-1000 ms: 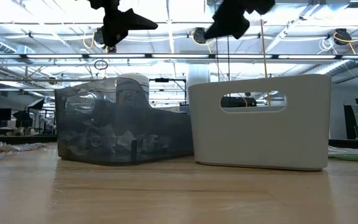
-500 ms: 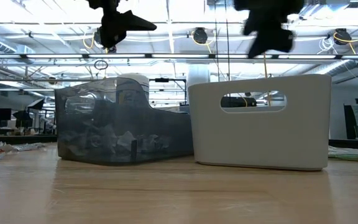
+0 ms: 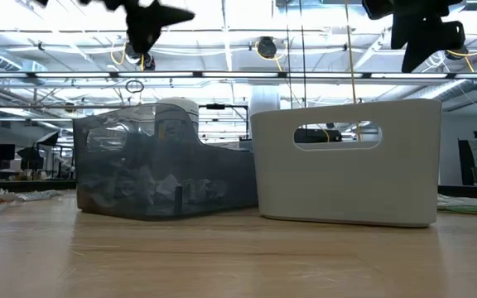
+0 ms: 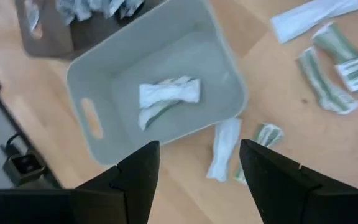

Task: Pick & Place First Aid Supplies
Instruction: Put the green bandage into the bottom gray bin

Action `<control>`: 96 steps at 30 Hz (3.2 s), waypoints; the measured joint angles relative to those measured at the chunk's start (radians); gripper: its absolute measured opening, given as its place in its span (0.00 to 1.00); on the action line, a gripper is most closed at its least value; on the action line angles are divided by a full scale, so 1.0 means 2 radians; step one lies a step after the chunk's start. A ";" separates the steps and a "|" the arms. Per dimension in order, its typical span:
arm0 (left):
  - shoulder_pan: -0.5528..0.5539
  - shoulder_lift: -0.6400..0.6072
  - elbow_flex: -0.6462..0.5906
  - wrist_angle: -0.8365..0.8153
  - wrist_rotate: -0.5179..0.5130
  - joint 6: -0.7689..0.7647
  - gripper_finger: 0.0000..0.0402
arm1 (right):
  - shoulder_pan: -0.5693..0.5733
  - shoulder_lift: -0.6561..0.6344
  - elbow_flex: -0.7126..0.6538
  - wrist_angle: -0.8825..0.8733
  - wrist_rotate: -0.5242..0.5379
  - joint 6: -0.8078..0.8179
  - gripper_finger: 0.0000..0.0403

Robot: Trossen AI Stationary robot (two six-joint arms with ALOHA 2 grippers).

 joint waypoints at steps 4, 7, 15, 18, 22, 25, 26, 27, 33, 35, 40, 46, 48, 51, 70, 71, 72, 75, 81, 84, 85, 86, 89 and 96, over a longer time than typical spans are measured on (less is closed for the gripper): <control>0.009 -0.065 -0.096 0.080 0.015 0.010 0.66 | 0.000 0.000 0.000 -0.017 0.018 0.012 0.54; 0.009 -0.117 -0.158 0.130 0.022 0.028 0.66 | 0.000 0.001 0.000 -0.042 0.018 0.038 0.54; 0.009 -0.250 -0.277 0.204 0.029 0.060 0.66 | 0.000 0.002 0.000 -0.088 -0.015 0.087 0.54; 0.009 -0.292 -0.310 0.212 0.029 0.060 0.66 | 0.000 0.002 0.000 -0.089 -0.021 0.096 0.54; 0.009 -0.334 -0.343 0.210 0.028 0.063 0.66 | 0.000 0.002 0.000 -0.090 -0.022 0.098 0.54; 0.009 -0.360 -0.359 0.207 0.024 0.073 0.66 | 0.000 0.002 0.000 -0.090 -0.021 0.104 0.54; 0.009 -0.367 -0.359 0.192 0.023 0.079 0.66 | 0.000 0.002 0.000 -0.090 -0.021 0.110 0.54; 0.009 -0.374 -0.358 0.184 0.023 0.082 0.66 | 0.000 0.002 0.000 -0.090 -0.020 0.115 0.54; 0.009 -0.398 -0.358 0.120 0.023 0.087 0.66 | 0.000 0.002 -0.022 -0.088 -0.007 0.129 0.54; 0.009 -0.403 -0.358 0.092 0.024 0.079 0.66 | 0.000 0.002 -0.047 -0.075 -0.012 0.137 0.54; 0.009 -0.420 -0.358 0.069 0.024 0.065 0.66 | 0.000 0.003 -0.117 0.010 -0.041 0.139 0.52; 0.009 -0.462 -0.358 0.066 0.024 0.078 0.66 | 0.000 0.002 -0.195 0.122 -0.048 0.148 0.52; 0.009 -0.479 -0.358 0.054 0.024 0.080 0.66 | 0.000 0.002 -0.211 0.135 -0.048 0.148 0.52; 0.009 -0.503 -0.358 0.037 0.024 0.079 0.66 | 0.000 0.002 -0.227 0.142 -0.046 0.148 0.52; 0.009 -0.579 -0.356 0.003 0.023 0.073 0.66 | 0.000 0.019 -0.291 0.249 -0.050 0.146 0.52; 0.009 -0.579 -0.356 0.003 0.024 0.073 0.66 | 0.000 0.025 -0.293 0.255 -0.055 0.145 0.52; 0.009 -0.579 -0.356 0.005 0.023 0.073 0.66 | 0.000 0.030 -0.294 0.258 -0.060 0.143 0.52; 0.009 -0.579 -0.356 0.010 0.023 0.069 0.66 | 0.000 0.037 -0.294 0.261 -0.060 0.135 0.51; 0.009 -0.579 -0.356 0.015 0.023 0.050 0.66 | 0.000 0.038 -0.294 0.256 -0.063 0.132 0.32; 0.009 -0.578 -0.356 0.015 0.023 0.049 0.66 | 0.000 0.038 -0.294 0.253 -0.068 0.125 0.15; 0.009 -0.578 -0.356 0.015 0.023 0.049 0.66 | 0.000 0.038 -0.295 0.255 -0.071 0.121 0.09; 0.009 -0.578 -0.356 0.015 0.023 0.048 0.66 | 0.000 0.038 -0.295 0.258 -0.072 0.113 0.05; 0.009 -0.578 -0.356 0.015 0.023 0.049 0.66 | 0.000 0.034 -0.294 0.247 -0.073 0.104 0.02; 0.009 -0.578 -0.356 0.015 0.023 0.049 0.66 | 0.002 -0.029 -0.295 0.190 -0.085 0.063 0.00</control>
